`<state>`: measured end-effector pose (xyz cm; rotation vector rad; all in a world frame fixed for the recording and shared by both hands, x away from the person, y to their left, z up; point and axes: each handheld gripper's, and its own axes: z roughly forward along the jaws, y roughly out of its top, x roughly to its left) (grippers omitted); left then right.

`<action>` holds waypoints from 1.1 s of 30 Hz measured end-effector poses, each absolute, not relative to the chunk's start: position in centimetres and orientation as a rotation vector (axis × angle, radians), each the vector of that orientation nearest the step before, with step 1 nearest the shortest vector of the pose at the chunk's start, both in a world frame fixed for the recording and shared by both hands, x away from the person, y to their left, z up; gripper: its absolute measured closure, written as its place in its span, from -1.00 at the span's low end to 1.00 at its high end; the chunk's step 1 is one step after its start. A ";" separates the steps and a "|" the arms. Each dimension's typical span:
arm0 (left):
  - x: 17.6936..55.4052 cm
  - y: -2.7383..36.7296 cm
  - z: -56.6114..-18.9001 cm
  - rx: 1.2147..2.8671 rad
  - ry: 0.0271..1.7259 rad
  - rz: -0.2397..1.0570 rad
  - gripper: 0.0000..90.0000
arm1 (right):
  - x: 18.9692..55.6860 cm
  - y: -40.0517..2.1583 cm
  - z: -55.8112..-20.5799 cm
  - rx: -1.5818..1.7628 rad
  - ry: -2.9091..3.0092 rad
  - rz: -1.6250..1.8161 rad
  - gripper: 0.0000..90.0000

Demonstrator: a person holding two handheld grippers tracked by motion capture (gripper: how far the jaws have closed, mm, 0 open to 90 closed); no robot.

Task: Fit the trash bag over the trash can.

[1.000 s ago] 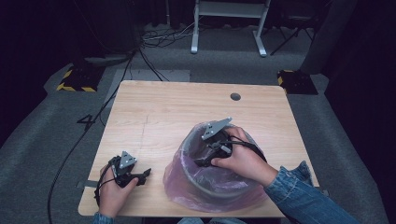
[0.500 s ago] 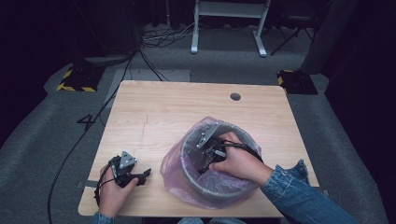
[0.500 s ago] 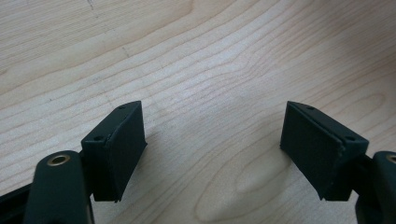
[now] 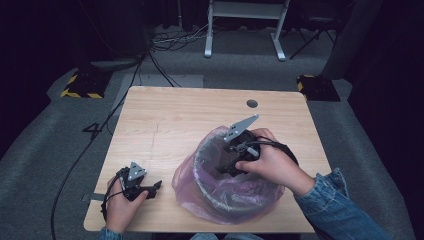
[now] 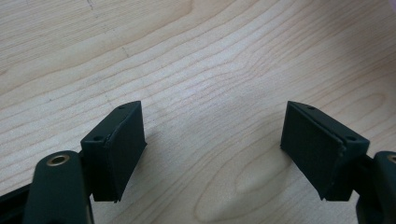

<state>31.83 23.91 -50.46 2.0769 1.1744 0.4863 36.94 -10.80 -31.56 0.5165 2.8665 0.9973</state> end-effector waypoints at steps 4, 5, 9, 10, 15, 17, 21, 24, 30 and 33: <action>31.8 23.9 -50.5 2.077 1.175 0.486 -0.52 | 36.0 -11.8 -29.2 0.486 2.811 1.098 -0.38; 31.8 23.9 -50.5 2.077 1.174 0.486 -0.52 | 35.7 -12.0 -28.7 0.472 2.809 1.102 -0.38; 31.8 23.9 -50.5 2.077 1.174 0.487 -0.52 | 34.4 -13.2 -27.2 0.442 2.780 1.128 -0.38; 31.8 23.9 -50.5 2.077 1.174 0.487 -0.52 | 34.0 -13.4 -27.0 0.437 2.776 1.135 -0.39; 31.8 23.9 -50.5 2.077 1.174 0.488 -0.52 | 32.3 -14.4 -26.8 0.399 2.767 1.187 -0.40; 31.8 23.9 -50.5 2.078 1.175 0.487 -0.52 | 31.7 -14.5 -26.9 0.357 2.786 1.189 -0.40; 31.8 23.9 -50.5 2.077 1.174 0.487 -0.52 | 30.9 -14.0 -27.6 0.301 2.820 1.163 -0.40; 31.8 23.9 -50.5 2.077 1.173 0.488 -0.52 | 30.9 -13.6 -28.3 0.282 2.843 1.144 -0.38; 31.8 23.9 -50.5 2.077 1.173 0.486 -0.52 | 31.1 -12.7 -29.3 0.275 2.926 1.079 -0.20; 31.8 23.9 -50.5 2.077 1.173 0.486 -0.52 | 31.1 -11.9 -29.8 0.219 2.965 1.005 -0.17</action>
